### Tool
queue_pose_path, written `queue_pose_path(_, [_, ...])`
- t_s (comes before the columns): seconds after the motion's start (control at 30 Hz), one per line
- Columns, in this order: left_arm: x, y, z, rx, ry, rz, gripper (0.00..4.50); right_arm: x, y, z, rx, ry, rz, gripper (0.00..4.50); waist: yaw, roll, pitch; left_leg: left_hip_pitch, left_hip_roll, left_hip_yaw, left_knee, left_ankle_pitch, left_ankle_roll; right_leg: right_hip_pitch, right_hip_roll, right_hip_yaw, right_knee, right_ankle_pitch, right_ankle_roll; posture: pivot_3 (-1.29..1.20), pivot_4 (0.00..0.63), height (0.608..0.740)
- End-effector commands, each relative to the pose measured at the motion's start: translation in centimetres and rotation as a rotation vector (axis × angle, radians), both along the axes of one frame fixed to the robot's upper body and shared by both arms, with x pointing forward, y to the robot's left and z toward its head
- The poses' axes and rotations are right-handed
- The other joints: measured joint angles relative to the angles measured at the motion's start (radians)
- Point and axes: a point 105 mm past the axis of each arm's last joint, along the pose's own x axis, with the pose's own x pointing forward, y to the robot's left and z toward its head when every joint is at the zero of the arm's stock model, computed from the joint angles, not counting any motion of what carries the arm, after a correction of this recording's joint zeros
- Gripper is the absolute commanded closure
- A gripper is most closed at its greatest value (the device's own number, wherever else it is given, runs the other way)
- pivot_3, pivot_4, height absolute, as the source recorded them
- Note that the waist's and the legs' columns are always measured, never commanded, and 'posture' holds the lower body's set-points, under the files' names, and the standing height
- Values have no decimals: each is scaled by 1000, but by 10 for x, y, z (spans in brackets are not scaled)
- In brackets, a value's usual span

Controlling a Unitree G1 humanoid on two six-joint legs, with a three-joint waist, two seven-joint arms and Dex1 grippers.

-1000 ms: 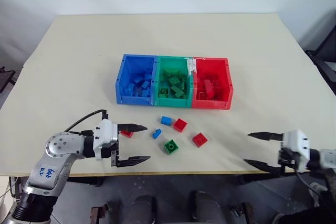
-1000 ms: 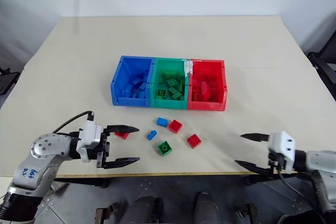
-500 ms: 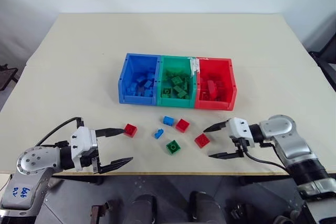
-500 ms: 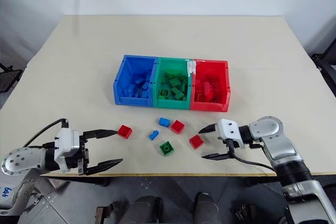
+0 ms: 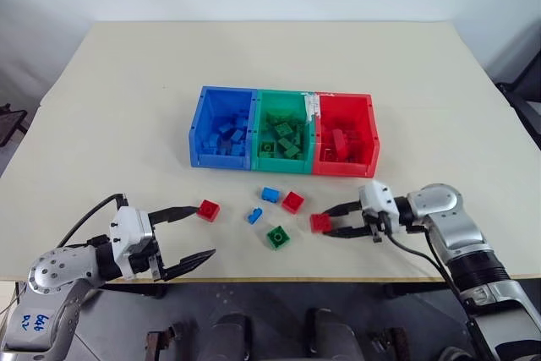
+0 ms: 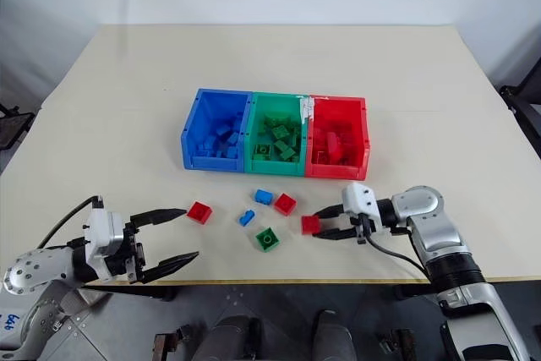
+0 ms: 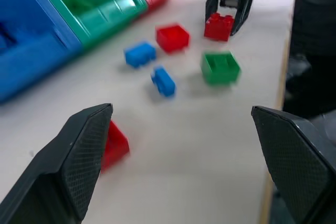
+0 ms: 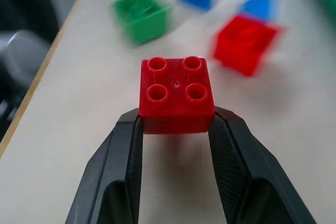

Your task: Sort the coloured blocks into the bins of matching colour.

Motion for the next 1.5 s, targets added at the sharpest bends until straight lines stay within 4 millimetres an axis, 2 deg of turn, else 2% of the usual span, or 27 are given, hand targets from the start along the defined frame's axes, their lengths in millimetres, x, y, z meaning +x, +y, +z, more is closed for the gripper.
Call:
queue_pose_path(0.03, [1, -5, 17, -47, -62, 10, 0, 7, -15, 42, 165, -31, -139, 3091, 0, 0, 0, 0, 0, 0, 0, 0, 0, 0, 0, 0, 0, 0, 0, 0, 150, 740])
queue_pose_path(0.17, [8, -9, 25, -81, -87, 31, 0, 31, -28, 76, 249, -122, -321, 3091, 0, 0, 0, 0, 0, 0, 0, 0, 0, 0, 0, 0, 0, 0, 0, 0, 150, 740])
queue_pose_path(0.27, [11, -9, 26, -83, -94, 33, 0, 66, -31, 101, 299, -229, -491, 3091, -6, 0, 0, 0, 0, 2, 0, 0, 0, -1, 0, 1, 1, 0, 0, 0, 150, 740])
queue_pose_path(0.43, [12, -10, 24, -72, -81, 23, 0, 91, -30, 111, 293, -271, -612, 3091, -6, 0, 0, 0, 2, 3, -2, 0, -1, -3, 2, 1, 1, -1, -1, 0, 150, 740])
queue_pose_path(0.6, [10, -13, 20, -59, -57, -9, 0, 99, -31, 115, 279, -308, -638, 1419, 0, 0, 0, -2, 1, 6, -1, -1, 0, -3, 1, 0, 1, -1, -1, 0, 150, 740])
queue_pose_path(0.73, [17, -15, 22, -65, -81, -3, 0, 78, -31, 117, 312, -304, -535, 43, -1, 0, 0, -2, 1, 8, -1, -1, 0, -3, 1, 0, 1, -1, -1, 0, 150, 740])
queue_pose_path(0.87, [21, -17, 22, -74, -75, -26, 0, 35, -45, 112, 379, -210, -428, 43, 7, 0, 0, -2, 1, 9, -1, -1, 0, -2, 1, -2, 0, -1, -1, 0, 150, 740])
queue_pose_path(1.0, [24, -19, 16, -46, -43, -64, 0, -2, -68, 84, 268, -139, -422, 43, 16, 0, 0, -2, 1, 10, -1, -2, 1, -2, 1, -2, -1, 0, -1, 0, 150, 740])
queue_pose_path(1.1, [28, -17, 12, -11, -48, -80, 0, -17, -93, 60, 127, -147, -448, 43, 17, 0, 0, -1, 1, 13, 0, -2, 2, -1, 1, -2, -1, 0, -1, 0, 150, 740])
queue_pose_path(1.17, [28, -13, 9, 21, -65, -95, 0, -18, -107, 50, 96, -151, -493, 43, 14, 0, 0, 1, 1, 15, -1, -2, 2, -1, 1, -1, 0, 0, 0, 0, 150, 740])
queue_pose_path(1.23, [29, -6, 8, 33, -81, -90, 0, -18, -114, 43, 72, -140, -500, 43, 5, 0, 0, 3, 1, 18, -1, -2, 2, -1, 1, -1, 0, 0, 0, 0, 150, 740])
queue_pose_path(1.3, [26, 3, 5, 58, -85, -96, 0, -18, -109, 35, 44, -124, -451, 43, -1, 0, 0, 4, 3, 19, -1, -2, 1, -1, 1, -1, 0, 0, 0, 0, 150, 740])
queue_pose_path(1.37, [24, 9, 5, 64, -88, -91, 0, -14, -96, 32, 54, -114, -407, 43, -5, 0, 0, 4, 4, 19, -1, -2, 1, -2, 2, -1, 0, 0, 0, 0, 150, 740])
queue_pose_path(1.43, [21, 13, 10, 46, -133, -88, 0, -12, -75, 32, 93, -89, -352, 43, -6, 0, 0, 3, 5, 19, -1, -2, 1, -2, 2, -1, 1, 0, 0, 0, 150, 740])
queue_pose_path(1.5, [17, 20, 6, 66, -108, -62, 0, -10, -49, 36, 179, -20, -314, 43, -4, 0, 0, 3, 5, 18, 0, -2, 0, -2, 2, -1, 1, 0, 0, 0, 150, 740])
